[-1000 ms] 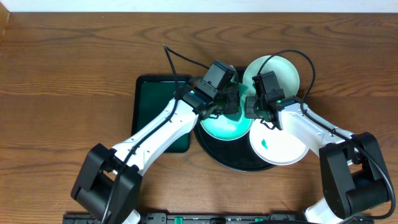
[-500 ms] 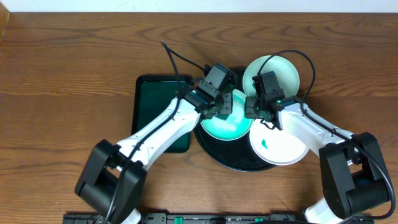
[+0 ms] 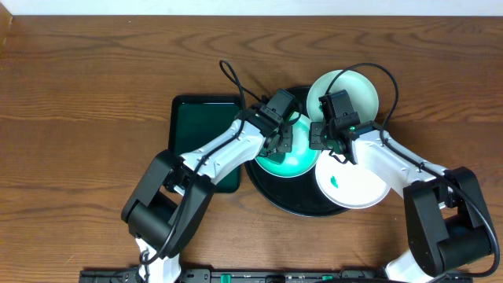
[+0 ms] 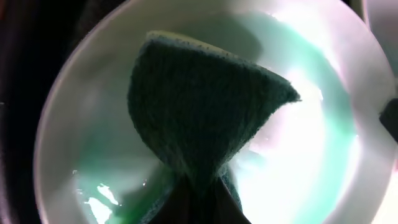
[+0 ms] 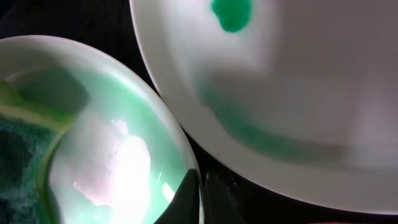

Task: Clean dirty plates on tray and stack at the side
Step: 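Continue wiping the pale green plate with the sponge, right gripper holding rims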

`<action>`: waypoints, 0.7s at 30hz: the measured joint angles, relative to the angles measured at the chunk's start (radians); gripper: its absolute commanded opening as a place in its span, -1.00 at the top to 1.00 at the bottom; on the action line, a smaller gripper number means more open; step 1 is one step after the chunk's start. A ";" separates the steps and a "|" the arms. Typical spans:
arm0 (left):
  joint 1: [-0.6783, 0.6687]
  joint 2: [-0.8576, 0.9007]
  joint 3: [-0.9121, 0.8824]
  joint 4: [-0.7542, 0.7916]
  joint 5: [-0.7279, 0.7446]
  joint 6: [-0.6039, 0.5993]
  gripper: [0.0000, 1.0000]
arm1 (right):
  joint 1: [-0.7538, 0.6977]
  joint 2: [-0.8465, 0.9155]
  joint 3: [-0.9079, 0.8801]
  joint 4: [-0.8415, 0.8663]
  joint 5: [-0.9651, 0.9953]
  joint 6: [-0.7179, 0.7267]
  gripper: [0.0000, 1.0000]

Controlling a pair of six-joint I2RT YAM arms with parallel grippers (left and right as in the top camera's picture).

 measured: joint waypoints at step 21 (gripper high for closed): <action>0.036 -0.203 0.000 -0.027 0.216 0.015 0.85 | 0.000 0.000 0.000 0.001 -0.001 0.000 0.97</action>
